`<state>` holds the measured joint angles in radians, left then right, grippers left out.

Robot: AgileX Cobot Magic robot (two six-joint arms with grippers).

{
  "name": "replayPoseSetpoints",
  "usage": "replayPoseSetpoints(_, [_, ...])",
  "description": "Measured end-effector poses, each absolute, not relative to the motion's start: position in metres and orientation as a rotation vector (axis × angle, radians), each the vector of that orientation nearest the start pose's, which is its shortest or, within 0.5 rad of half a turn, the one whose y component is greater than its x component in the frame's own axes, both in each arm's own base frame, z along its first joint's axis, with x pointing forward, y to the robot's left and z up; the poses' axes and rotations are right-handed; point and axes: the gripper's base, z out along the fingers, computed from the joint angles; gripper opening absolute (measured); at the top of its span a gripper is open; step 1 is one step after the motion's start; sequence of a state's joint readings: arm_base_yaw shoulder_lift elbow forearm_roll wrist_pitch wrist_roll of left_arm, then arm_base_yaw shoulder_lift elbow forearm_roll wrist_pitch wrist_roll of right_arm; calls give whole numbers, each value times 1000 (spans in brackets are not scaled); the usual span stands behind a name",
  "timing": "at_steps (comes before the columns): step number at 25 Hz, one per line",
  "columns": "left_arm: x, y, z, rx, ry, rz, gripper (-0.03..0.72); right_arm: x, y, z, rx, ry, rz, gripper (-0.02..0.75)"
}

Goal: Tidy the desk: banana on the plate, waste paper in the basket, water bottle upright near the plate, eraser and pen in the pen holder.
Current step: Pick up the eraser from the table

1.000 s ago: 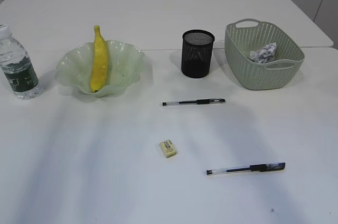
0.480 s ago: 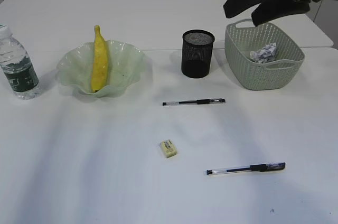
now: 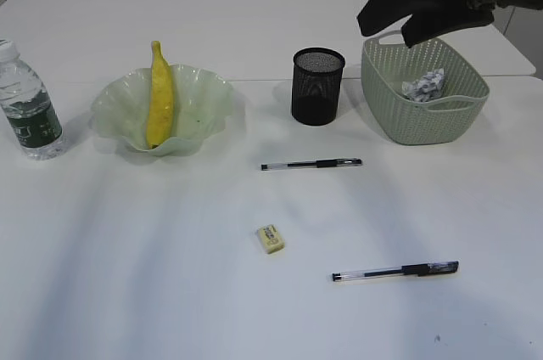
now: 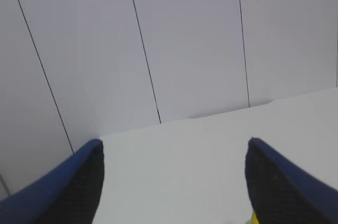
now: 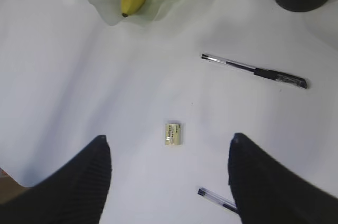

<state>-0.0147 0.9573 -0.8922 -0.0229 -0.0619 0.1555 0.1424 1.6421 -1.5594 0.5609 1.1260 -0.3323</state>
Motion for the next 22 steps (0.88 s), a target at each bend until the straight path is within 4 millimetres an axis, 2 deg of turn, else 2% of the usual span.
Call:
replayPoseSetpoints(7, [210, -3, 410, 111, 1501, 97, 593, 342, 99, 348, -458, 2603, 521, 514])
replayPoseSetpoints(10, [210, -3, 409, 112, 1505, 97, 593, 346, 111, 346, -467, 2634, 430, 514])
replayPoseSetpoints(15, [210, -3, 408, 112, 1513, 96, 593, 356, 133, 346, -461, 2659, 405, 512])
replayPoseSetpoints(22, [210, -3, 407, 113, 1525, 96, 593, 373, 159, 316, -463, 2784, 351, 513])
